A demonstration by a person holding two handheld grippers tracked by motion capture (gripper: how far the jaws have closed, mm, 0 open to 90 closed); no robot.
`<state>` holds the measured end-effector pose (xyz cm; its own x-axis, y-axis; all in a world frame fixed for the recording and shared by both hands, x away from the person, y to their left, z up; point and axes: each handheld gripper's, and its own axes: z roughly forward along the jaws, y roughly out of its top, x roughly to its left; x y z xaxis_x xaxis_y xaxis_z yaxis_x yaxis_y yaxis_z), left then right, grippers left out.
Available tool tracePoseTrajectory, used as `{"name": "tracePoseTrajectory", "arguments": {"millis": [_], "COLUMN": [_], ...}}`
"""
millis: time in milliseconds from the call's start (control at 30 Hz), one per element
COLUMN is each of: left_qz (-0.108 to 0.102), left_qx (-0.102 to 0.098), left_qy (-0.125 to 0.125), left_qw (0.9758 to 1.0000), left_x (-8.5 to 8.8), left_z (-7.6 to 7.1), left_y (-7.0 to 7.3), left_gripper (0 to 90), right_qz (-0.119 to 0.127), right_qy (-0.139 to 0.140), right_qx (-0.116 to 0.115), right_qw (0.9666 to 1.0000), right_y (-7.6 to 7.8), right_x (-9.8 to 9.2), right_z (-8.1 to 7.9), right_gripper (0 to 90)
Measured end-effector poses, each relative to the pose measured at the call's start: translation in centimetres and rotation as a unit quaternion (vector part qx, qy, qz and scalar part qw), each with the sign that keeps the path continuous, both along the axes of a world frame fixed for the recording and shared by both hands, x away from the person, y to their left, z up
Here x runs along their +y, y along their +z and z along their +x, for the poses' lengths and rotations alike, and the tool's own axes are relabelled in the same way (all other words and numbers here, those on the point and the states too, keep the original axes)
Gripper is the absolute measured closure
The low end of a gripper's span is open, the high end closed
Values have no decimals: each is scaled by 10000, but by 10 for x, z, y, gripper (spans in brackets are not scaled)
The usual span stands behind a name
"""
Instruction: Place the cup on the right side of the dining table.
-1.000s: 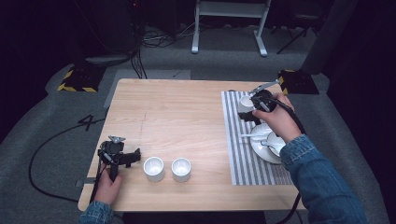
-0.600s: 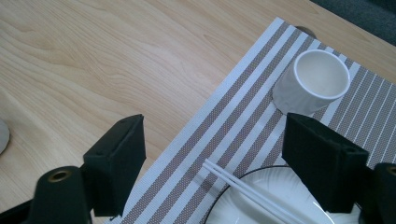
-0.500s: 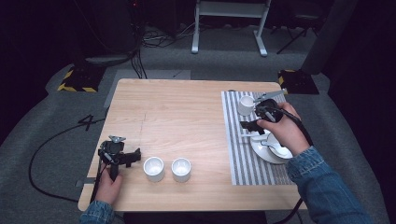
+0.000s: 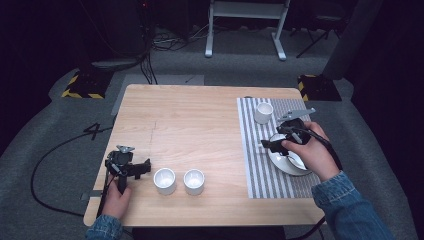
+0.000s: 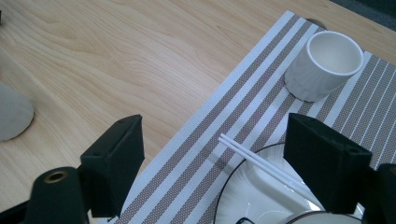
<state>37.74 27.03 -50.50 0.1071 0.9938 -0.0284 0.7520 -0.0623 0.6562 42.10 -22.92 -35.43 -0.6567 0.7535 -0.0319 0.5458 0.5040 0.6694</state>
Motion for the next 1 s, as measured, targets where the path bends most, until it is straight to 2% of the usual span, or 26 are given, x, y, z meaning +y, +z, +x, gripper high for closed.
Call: {"name": "tracePoseTrajectory", "arguments": {"millis": [200, 433, 800, 1000], "left_qz": [1, 1, 1, 1], "left_qx": [-4, -3, -3, -4], "left_qy": [-9, -10, -10, -10], "left_qw": [10000, 10000, 10000, 10000], "left_x": [0, 0, 0, 0], "left_z": [0, 0, 0, 0], "left_y": [0, 0, 0, 0], "left_gripper": [2, 3, 2, 3], "right_qz": [56, 79, 151, 167], "right_qy": [56, 86, 178, 244], "right_qx": [-6, -89, -69, -29], "right_qw": [10000, 9999, 9997, 9996], "right_y": [-5, -13, -32, -48], "right_x": [-3, -5, -4, -2], "right_z": [-20, -35, -58, -69], "right_gripper": [212, 213, 214, 214]}}
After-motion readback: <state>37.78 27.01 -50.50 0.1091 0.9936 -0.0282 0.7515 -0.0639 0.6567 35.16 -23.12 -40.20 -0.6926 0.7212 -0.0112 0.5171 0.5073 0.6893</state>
